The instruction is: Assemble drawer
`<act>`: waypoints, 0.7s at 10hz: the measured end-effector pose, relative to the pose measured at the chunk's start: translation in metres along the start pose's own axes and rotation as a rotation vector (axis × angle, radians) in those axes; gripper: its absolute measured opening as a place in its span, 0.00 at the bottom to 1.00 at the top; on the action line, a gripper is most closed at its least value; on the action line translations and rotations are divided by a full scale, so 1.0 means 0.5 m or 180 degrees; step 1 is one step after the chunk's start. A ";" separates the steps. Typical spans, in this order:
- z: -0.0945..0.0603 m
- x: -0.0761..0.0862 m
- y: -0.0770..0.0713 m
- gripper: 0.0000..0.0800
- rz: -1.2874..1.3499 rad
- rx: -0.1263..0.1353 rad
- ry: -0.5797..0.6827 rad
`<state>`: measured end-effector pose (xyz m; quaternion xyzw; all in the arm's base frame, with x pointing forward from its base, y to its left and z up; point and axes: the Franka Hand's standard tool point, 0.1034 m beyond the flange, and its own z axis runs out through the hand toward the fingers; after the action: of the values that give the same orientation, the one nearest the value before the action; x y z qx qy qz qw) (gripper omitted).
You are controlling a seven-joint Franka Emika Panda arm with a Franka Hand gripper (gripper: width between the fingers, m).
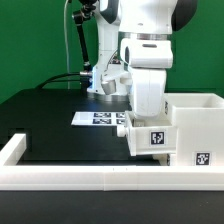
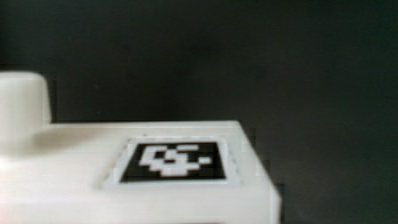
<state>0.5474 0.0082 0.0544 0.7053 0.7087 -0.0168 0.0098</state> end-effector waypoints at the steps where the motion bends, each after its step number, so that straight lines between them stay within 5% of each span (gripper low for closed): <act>1: -0.001 0.000 0.000 0.35 0.0000 -0.0001 -0.0001; 2: -0.007 0.001 0.002 0.35 0.0000 -0.0008 -0.0006; 4: -0.034 0.008 0.010 0.74 -0.0026 -0.0048 -0.0024; 7: -0.093 -0.021 0.014 0.81 -0.0081 -0.0100 -0.0107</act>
Offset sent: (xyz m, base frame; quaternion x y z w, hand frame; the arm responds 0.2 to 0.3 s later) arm -0.0001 0.0075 0.0273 0.0040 -0.0147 0.0045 0.9999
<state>0.5550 -0.0005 0.1014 0.6956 0.7175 -0.0176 0.0325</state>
